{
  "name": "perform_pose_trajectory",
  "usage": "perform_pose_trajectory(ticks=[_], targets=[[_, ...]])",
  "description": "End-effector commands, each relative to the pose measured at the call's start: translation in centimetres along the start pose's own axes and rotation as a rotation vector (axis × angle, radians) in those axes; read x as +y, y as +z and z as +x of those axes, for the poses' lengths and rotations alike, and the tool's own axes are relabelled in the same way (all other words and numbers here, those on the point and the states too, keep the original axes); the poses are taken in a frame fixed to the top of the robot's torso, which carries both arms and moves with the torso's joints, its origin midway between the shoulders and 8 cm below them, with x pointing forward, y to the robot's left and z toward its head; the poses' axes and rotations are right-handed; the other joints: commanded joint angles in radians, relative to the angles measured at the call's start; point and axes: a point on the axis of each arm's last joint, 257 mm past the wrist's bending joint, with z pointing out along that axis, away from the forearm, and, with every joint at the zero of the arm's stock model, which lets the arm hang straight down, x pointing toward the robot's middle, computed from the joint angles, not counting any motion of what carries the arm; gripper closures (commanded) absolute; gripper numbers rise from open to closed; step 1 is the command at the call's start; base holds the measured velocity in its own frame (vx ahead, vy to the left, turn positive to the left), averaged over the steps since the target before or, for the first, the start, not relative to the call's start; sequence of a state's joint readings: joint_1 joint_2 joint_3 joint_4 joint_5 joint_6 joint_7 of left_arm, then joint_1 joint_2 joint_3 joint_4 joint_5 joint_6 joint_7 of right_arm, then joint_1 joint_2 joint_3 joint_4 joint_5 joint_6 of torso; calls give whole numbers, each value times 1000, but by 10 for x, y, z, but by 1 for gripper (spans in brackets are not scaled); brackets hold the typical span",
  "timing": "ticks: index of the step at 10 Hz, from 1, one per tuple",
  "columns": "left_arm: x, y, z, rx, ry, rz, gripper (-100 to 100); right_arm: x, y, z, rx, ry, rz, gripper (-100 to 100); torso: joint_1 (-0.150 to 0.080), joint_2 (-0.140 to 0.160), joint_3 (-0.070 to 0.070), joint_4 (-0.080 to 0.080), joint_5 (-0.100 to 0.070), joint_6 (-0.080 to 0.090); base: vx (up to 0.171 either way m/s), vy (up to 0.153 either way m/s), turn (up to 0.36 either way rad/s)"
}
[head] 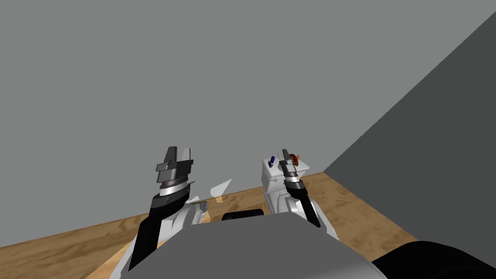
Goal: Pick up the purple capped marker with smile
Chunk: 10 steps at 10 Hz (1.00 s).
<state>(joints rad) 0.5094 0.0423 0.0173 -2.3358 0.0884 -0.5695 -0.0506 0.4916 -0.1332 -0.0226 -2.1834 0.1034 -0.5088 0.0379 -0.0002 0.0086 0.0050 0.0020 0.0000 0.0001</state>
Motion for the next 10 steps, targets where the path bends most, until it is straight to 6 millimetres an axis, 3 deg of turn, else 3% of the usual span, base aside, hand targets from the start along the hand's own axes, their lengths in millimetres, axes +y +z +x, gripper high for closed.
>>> perform_pose_trajectory(ticks=[1, 7, 10], targets=[[0, 0, 0, 0, 0, 0, 0, -16, -6, 1, 27, -92, 40, -100, 0, 0, 0, 0, 0, 0, -136, 7, -29], [0, 0, 0, 0, 0, 0, 0, -80, -31, -3, 132, -439, 187, -100, 0, 2, 1, 0, 0, 0, -157, -3, -32], [0, 0, 0, 0, 0, 0, 0, -111, -47, -5, 198, -599, 251, -100, 0, -1, -1, 0, 0, 0, -103, 6, -40]])
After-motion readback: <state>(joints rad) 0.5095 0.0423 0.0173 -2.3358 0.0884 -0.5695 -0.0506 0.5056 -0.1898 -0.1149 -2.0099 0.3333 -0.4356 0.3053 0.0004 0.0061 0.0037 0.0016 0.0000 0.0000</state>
